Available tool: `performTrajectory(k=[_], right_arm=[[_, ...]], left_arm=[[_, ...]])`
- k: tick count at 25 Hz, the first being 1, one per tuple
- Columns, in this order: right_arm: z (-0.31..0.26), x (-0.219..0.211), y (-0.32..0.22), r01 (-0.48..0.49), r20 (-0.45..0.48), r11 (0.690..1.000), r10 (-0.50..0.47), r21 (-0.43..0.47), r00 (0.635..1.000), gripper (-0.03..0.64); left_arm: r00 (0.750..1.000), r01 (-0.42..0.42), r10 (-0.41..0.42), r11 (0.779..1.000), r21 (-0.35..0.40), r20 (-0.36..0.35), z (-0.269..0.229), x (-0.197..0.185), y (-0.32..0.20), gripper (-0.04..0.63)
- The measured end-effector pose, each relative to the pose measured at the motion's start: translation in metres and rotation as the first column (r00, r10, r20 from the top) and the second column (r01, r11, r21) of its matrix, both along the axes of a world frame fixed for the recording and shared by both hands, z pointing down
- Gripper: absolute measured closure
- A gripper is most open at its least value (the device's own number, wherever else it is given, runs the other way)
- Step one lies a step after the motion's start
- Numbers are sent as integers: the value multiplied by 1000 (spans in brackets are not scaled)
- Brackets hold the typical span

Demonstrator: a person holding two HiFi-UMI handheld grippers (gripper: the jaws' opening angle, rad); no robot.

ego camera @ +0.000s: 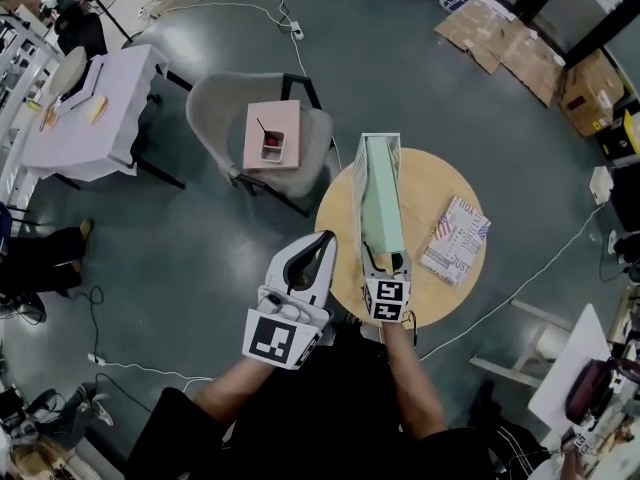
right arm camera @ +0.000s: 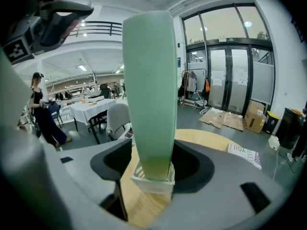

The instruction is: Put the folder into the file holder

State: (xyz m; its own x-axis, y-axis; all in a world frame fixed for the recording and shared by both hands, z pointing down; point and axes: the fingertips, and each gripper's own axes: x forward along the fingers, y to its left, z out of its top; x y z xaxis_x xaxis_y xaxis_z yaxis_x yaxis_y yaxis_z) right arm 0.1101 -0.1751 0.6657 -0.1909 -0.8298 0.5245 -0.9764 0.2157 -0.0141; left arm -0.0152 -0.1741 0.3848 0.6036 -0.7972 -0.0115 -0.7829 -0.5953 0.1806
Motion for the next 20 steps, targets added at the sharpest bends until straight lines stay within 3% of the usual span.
performTrajectory(k=[13,20], right_arm=[[-40,5,38,35,58,998,-32,-51,998,371],[-85,9,49,28,118,999,-25,-20,993,401]], left_arm=[[1000,16,-16,1000,9,-1,-9,-2,17,588],[1000,29,-29,999,20,-1,-12,-2,22,588]])
